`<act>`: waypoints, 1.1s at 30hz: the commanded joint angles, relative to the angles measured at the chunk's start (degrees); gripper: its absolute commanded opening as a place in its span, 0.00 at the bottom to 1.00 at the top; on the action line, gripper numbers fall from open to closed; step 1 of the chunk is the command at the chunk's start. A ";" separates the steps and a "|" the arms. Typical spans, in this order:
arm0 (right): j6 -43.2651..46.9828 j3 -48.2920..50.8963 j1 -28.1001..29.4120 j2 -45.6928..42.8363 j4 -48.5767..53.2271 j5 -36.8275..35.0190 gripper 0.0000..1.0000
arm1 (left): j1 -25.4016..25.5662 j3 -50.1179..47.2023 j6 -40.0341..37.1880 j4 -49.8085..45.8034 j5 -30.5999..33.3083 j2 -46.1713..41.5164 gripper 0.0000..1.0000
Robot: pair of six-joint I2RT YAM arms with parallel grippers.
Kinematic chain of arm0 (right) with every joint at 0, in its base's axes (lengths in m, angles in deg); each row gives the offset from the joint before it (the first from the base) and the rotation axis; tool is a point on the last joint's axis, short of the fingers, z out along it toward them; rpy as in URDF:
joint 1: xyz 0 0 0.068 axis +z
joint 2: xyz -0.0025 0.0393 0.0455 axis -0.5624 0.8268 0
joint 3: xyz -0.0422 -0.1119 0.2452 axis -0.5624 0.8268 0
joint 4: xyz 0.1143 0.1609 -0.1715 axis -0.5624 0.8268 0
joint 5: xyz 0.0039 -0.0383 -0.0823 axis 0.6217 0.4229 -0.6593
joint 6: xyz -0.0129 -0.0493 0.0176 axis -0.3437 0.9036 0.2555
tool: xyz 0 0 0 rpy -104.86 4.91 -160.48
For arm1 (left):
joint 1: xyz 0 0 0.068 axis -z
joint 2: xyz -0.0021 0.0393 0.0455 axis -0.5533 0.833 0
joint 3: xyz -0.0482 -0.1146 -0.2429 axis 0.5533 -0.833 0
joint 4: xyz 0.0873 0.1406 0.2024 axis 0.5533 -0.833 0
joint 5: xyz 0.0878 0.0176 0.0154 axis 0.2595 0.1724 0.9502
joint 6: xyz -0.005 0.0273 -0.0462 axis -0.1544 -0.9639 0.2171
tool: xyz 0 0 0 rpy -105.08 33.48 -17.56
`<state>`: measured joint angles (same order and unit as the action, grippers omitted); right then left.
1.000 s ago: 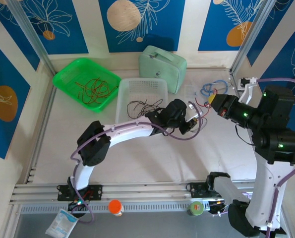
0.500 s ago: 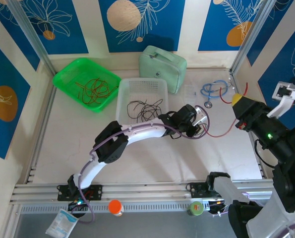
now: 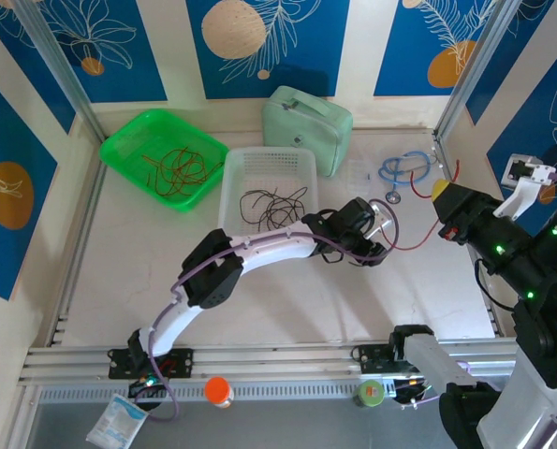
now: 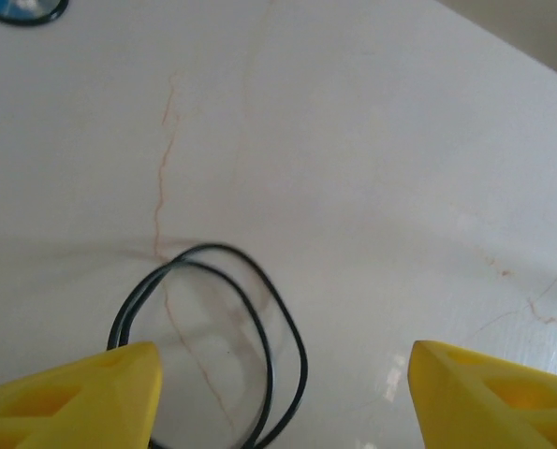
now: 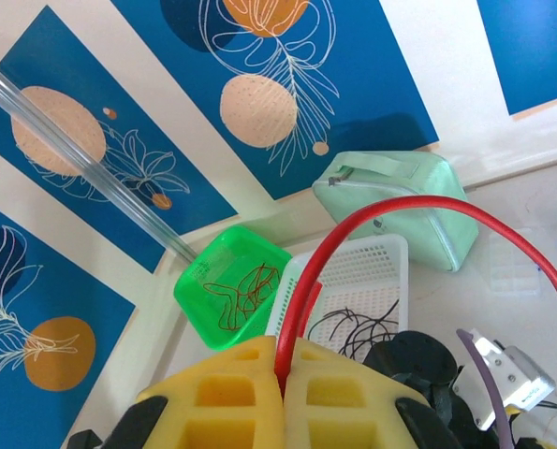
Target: Untangle the cables
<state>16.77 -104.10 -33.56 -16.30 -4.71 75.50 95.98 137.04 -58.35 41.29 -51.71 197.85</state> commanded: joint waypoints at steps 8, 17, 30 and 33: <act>2.77 3.41 0.39 0.36 -7.95 -5.68 0.00 | 3.27 -16.48 -6.50 -5.61 9.68 -27.45 0.81; 2.03 11.35 0.35 0.73 -12.48 -1.71 0.00 | 5.66 -27.78 -10.93 -13.94 15.74 -44.67 0.85; -13.89 28.01 1.19 -1.99 -22.82 18.98 0.00 | 5.59 -38.89 -17.09 2.98 10.01 -58.73 1.00; -18.11 31.53 3.05 -3.57 -26.13 20.56 0.00 | 5.21 -39.54 -17.66 8.74 8.24 -58.11 1.00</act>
<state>5.27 -74.23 -31.85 -18.12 -24.99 90.32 101.67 98.42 -73.63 40.07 -39.12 139.47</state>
